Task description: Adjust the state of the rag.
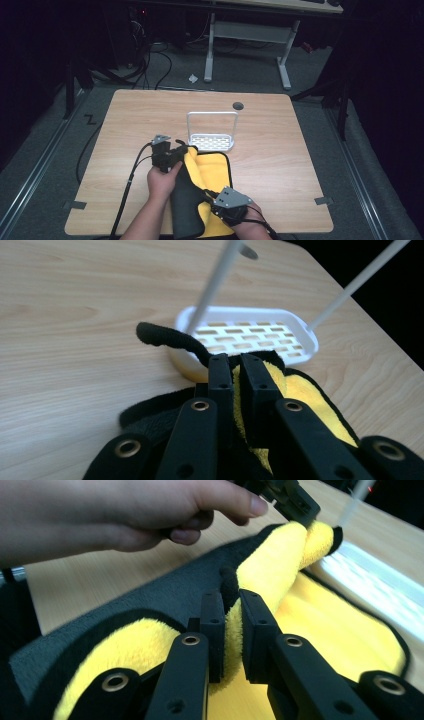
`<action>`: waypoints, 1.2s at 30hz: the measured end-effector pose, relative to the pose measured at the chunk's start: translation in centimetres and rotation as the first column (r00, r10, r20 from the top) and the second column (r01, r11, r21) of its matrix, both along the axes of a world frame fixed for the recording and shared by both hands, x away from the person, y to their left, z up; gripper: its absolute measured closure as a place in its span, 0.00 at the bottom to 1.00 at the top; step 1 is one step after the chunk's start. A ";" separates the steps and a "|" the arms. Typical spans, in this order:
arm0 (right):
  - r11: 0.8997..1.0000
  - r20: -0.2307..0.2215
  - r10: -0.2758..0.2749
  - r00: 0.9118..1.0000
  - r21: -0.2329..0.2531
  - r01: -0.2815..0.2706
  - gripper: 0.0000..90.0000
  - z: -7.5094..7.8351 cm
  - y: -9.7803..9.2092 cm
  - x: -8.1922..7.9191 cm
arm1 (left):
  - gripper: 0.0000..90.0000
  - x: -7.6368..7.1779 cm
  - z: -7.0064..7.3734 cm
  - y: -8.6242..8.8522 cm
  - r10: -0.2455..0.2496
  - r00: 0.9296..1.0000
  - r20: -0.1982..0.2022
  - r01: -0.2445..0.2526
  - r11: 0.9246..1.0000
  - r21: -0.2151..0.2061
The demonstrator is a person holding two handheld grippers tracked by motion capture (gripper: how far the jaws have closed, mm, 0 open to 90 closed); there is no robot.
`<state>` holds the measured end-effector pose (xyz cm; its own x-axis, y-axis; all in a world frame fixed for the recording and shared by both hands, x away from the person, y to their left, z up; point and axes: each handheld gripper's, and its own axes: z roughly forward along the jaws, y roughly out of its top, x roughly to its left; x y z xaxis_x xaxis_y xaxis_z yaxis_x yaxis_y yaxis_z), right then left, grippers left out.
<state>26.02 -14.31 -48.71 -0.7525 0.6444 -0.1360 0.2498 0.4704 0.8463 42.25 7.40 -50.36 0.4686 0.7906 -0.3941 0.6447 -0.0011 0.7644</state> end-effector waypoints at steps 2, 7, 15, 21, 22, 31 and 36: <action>1.000 -0.006 -0.018 1.000 -0.008 0.018 0.91 -0.3 -1.4 -0.3 | 0.93 0.0 -0.1 -1.1 -0.014 1.000 -0.001 0.014 1.000 0.014; 0.999 -0.035 -0.049 0.998 -0.022 0.048 0.89 -1.1 -3.2 -0.6 | 0.93 0.2 -0.5 -3.4 -0.033 0.999 -0.019 0.034 0.999 0.035; 0.997 -0.056 -0.076 0.995 -0.013 0.076 0.89 -1.4 -4.7 -0.9 | 0.93 0.1 0.0 -4.9 -0.056 0.998 0.004 0.056 0.998 0.037; 0.995 -0.042 -0.096 0.994 0.021 0.097 0.88 -0.8 -5.5 -1.5 | 0.93 -0.4 1.3 -5.9 -0.081 0.996 0.049 0.081 0.997 0.013; 0.995 -0.042 -0.096 0.994 0.021 0.097 0.88 -0.8 -5.5 -1.5 | 0.93 -0.4 1.4 -6.0 -0.083 0.995 0.046 0.083 0.997 0.003; 0.987 -0.006 -0.149 0.989 0.056 0.149 0.67 -0.3 -6.1 -1.4 | 0.64 -0.3 0.8 -7.8 -0.157 0.987 0.036 0.159 0.987 -0.037; 0.985 -0.027 -0.164 0.986 0.056 0.165 0.66 -0.6 -6.6 -0.7 | 0.59 -0.6 1.1 -7.2 -0.169 0.984 0.051 0.171 0.985 -0.029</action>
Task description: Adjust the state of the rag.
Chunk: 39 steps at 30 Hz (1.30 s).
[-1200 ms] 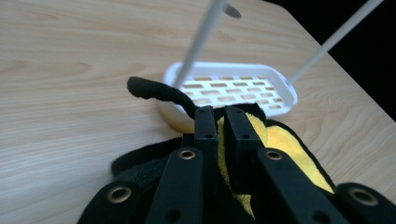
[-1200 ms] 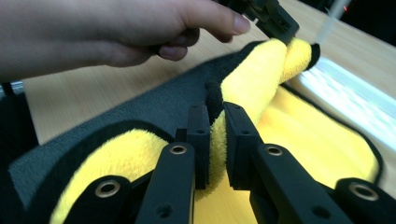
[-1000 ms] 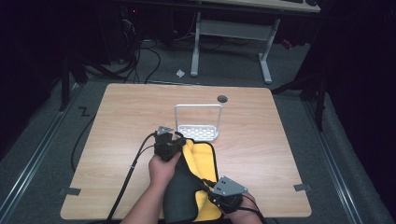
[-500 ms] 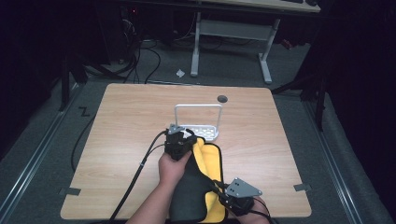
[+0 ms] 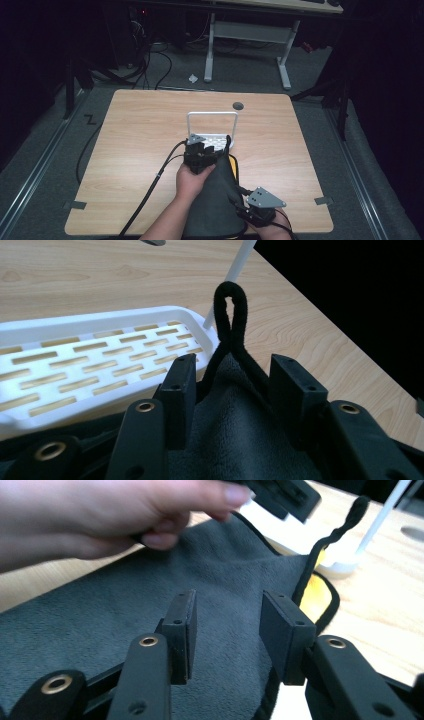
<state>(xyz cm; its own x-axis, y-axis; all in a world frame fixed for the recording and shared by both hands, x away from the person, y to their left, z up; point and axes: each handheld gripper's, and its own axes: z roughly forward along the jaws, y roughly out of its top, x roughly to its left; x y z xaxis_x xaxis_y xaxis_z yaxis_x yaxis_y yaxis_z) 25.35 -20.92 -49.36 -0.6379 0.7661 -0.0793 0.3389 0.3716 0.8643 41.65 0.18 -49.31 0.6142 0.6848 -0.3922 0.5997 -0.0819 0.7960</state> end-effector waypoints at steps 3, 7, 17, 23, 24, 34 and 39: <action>1.000 -0.010 -0.009 1.000 -0.005 0.009 0.66 -0.3 -0.2 0.4 | 0.60 -0.2 0.0 1.0 0.012 1.000 0.004 -0.012 1.000 0.000; 1.000 -0.012 -0.020 1.000 -0.012 0.020 0.67 -0.5 -0.2 0.7 | 0.66 0.0 -0.6 2.3 0.038 0.999 0.024 -0.040 0.992 0.117; 0.988 -0.054 -0.153 0.987 -0.038 0.152 0.77 -0.9 1.0 8.7 | 0.80 -0.4 -2.5 3.4 0.026 0.999 0.039 -0.036 0.965 0.259; 0.979 -0.113 -0.189 0.975 -0.094 0.179 0.95 -2.3 0.5 9.9 | 0.86 0.3 -3.6 3.6 0.038 0.999 0.039 -0.049 0.940 0.337; 0.973 -0.130 -0.215 0.968 -0.111 0.201 0.92 -2.8 -0.3 9.7 | 0.87 0.3 -3.8 3.8 0.046 0.998 0.049 -0.059 0.946 0.320; 0.971 -0.101 -0.228 0.968 -0.095 0.218 0.73 -2.9 -1.1 9.5 | 0.75 -0.9 -2.6 4.8 0.048 0.998 0.044 -0.057 0.971 0.234; 0.980 -0.102 -0.188 0.977 -0.085 0.180 0.69 -2.9 -0.3 9.7 | 0.76 -2.5 -2.8 5.5 0.005 1.000 0.019 -0.009 0.974 0.225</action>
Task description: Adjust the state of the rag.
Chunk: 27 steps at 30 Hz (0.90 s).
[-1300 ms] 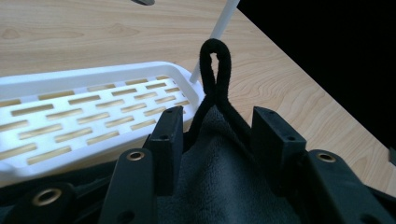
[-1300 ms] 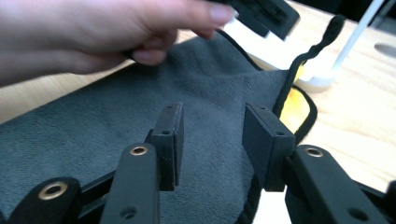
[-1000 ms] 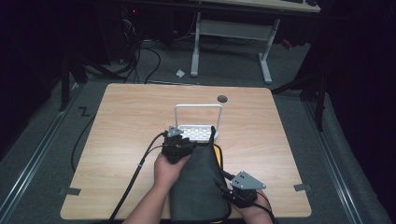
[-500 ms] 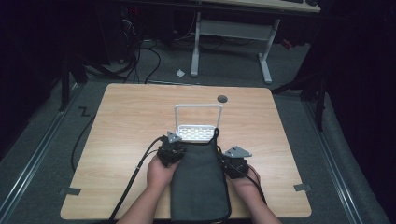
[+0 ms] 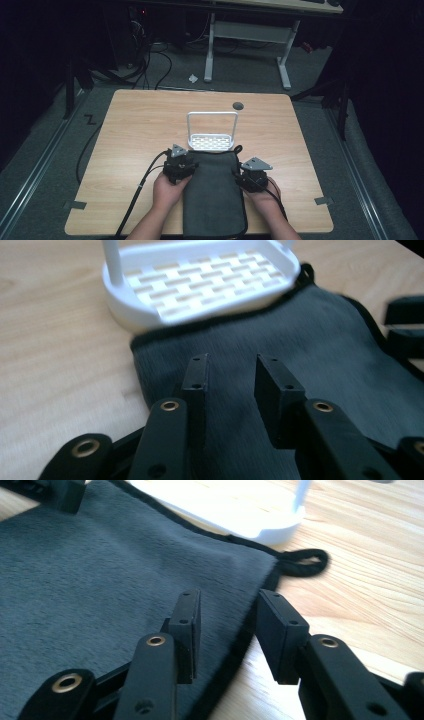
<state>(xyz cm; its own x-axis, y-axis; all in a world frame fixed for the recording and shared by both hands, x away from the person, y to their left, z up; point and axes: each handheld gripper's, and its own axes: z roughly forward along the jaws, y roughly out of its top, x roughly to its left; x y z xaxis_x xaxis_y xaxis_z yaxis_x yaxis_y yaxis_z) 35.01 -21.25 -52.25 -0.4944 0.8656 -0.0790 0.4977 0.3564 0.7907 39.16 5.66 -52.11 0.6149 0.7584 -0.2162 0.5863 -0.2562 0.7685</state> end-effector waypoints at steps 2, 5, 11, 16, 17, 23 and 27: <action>1.000 -0.012 0.010 1.000 -0.028 -0.011 0.70 -0.4 0.4 0.1 | 0.79 -0.7 -0.4 0.1 -0.020 1.000 -0.009 0.021 0.999 0.032; 0.999 -0.033 0.017 0.999 -0.047 -0.019 0.76 -0.9 0.8 0.1 | 0.79 -1.5 -1.0 0.3 -0.041 0.999 0.003 0.041 0.997 0.058; 0.997 -0.083 0.064 0.994 -0.031 -0.067 0.75 -0.6 0.6 -1.9 | 0.79 -3.3 -0.9 0.6 -0.100 0.995 0.013 0.099 0.991 0.092; 0.995 -0.086 0.093 0.992 -0.029 -0.096 0.74 -0.6 0.4 -3.9 | 0.75 -5.2 -1.0 1.6 -0.168 0.986 -0.010 0.168 0.984 0.051; 0.995 -0.079 0.095 0.992 -0.025 -0.097 0.74 -0.7 0.4 -4.2 | 0.75 -5.2 -1.0 1.6 -0.168 0.986 -0.010 0.168 0.984 0.051; 0.994 -0.091 0.109 0.990 -0.022 -0.112 0.67 -0.5 0.5 -4.2 | 0.69 -5.5 -0.9 2.4 -0.149 0.989 0.001 0.149 0.989 0.023; 0.992 -0.076 0.119 0.990 -0.019 -0.121 0.61 -0.2 0.3 -4.1 | 0.59 -5.0 -0.4 3.5 -0.088 0.996 0.034 0.088 0.996 -0.002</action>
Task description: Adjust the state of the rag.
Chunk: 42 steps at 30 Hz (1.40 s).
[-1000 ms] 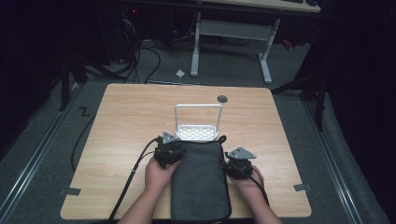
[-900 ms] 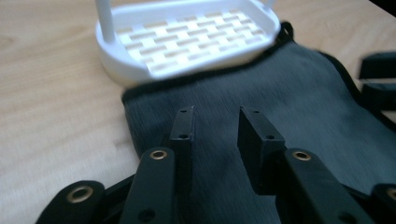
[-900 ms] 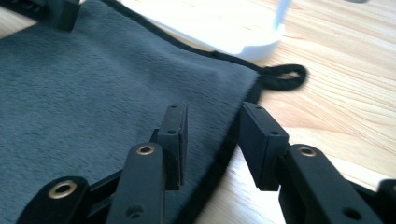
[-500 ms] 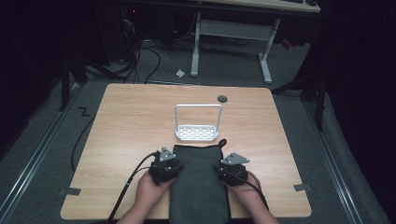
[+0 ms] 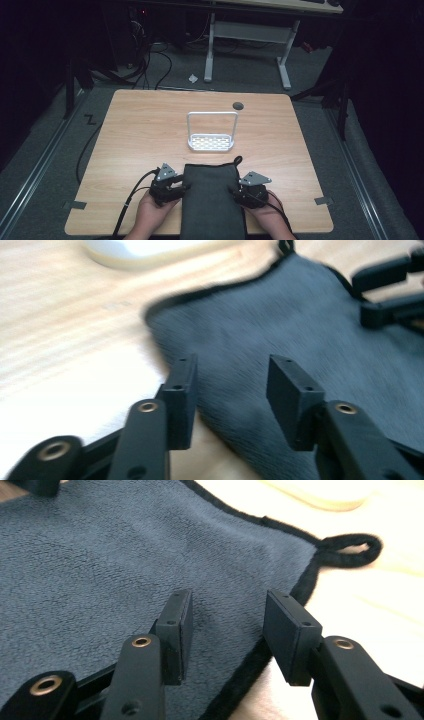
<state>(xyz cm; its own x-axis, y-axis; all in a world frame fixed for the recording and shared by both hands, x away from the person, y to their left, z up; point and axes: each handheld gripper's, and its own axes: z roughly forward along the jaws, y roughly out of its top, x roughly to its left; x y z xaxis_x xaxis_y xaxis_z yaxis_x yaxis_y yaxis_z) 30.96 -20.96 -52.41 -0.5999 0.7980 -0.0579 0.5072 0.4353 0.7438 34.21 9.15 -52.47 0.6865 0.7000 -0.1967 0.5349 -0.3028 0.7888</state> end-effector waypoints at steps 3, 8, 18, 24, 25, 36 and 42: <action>1.000 0.000 0.003 1.000 0.010 -0.003 0.59 0.0 -0.1 0.1 | 0.55 0.4 0.2 0.5 0.024 1.000 0.008 -0.024 1.000 0.004; 1.000 0.008 0.020 1.000 0.020 -0.020 0.58 0.5 -0.6 0.2 | 0.48 1.4 0.4 0.7 0.066 0.998 0.023 -0.066 0.998 0.000; 1.000 0.016 0.016 1.000 0.000 -0.016 0.47 1.0 -0.2 0.6 | 0.46 4.2 -0.6 -1.0 0.074 0.995 -0.060 -0.071 0.996 0.051; 1.000 0.004 0.007 1.000 0.027 -0.007 0.43 0.7 -0.5 1.3 | 0.67 4.3 -0.7 -1.9 0.068 0.995 -0.067 -0.065 0.997 0.050; 0.999 -0.003 -0.007 1.000 0.053 0.008 0.43 0.7 -0.6 2.0 | 0.72 4.2 -0.8 -2.0 0.070 0.996 -0.060 -0.067 0.997 0.048; 0.997 -0.093 -0.076 0.993 0.028 0.079 0.48 -0.4 0.5 6.1 | 0.85 4.0 -1.3 -1.4 0.060 0.995 -0.085 -0.063 0.998 -0.030; 0.995 -0.087 -0.079 0.993 0.053 0.084 0.67 -0.5 0.7 5.2 | 0.85 3.9 -1.3 -1.4 0.061 0.994 -0.087 -0.064 0.997 -0.032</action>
